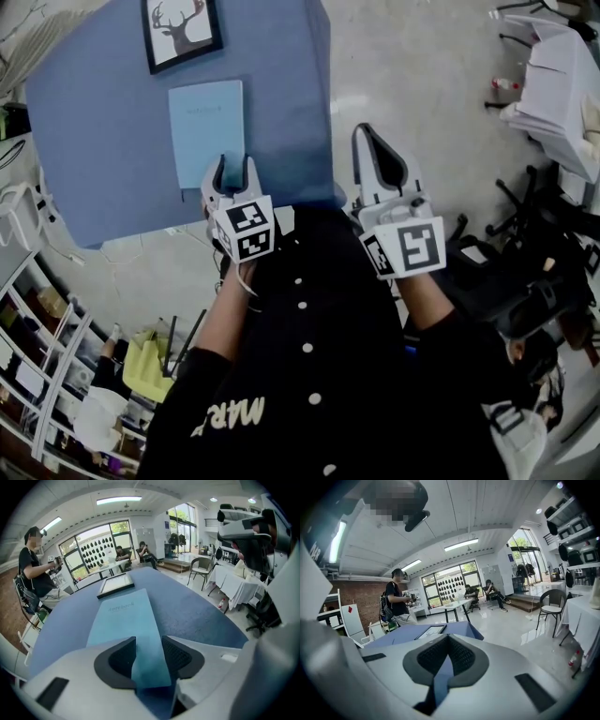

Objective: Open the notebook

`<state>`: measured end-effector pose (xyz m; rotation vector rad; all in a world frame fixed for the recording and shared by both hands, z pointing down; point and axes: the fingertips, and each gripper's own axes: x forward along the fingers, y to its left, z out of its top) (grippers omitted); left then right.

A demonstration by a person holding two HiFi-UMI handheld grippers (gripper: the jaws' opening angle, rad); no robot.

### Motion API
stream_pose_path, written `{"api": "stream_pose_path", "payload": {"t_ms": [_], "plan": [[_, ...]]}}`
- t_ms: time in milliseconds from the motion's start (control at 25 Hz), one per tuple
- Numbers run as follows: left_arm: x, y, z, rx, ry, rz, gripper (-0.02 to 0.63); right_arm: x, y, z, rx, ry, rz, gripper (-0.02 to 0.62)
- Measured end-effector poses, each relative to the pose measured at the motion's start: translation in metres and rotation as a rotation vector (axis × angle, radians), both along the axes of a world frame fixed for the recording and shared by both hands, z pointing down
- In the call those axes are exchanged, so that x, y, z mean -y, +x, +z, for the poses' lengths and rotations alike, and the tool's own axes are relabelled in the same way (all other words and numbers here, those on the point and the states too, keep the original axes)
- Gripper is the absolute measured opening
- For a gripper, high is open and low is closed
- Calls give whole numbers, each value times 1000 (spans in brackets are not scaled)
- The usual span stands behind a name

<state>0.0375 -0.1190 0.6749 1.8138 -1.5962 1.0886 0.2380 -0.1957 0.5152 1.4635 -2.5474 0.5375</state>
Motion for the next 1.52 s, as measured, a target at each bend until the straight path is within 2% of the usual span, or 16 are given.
{"api": "stream_pose_path", "payload": {"t_ms": [160, 400, 600, 760, 1000, 1080, 1200, 1360, 1520], "plan": [[0, 1, 1, -29, 0, -12, 153, 2, 0, 2, 2, -3, -5, 6], [-2, 13, 0, 58, -40, 129, 107, 0, 1, 1, -3, 0, -17, 6], [-2, 14, -5, -2, -74, 121, 68, 1, -1, -2, -9, 6, -34, 6], [-2, 13, -14, -15, -45, 130, 49, 3, -3, -6, -20, 11, -42, 6], [3, 3, -38, -81, 14, 137, 28, 9, -6, -12, -29, 30, -60, 6], [4, -3, -48, -106, 36, 127, 23, 10, -8, -16, -30, 41, -61, 6], [4, -14, -64, -187, 74, 68, 21, 11, -10, -23, -42, 48, -56, 6], [6, -32, -85, -236, 113, 24, 20, 13, -19, -35, -51, 73, -46, 6], [11, -54, -108, -317, 157, -41, 20, 16, -28, -44, -65, 82, -34, 6]]}}
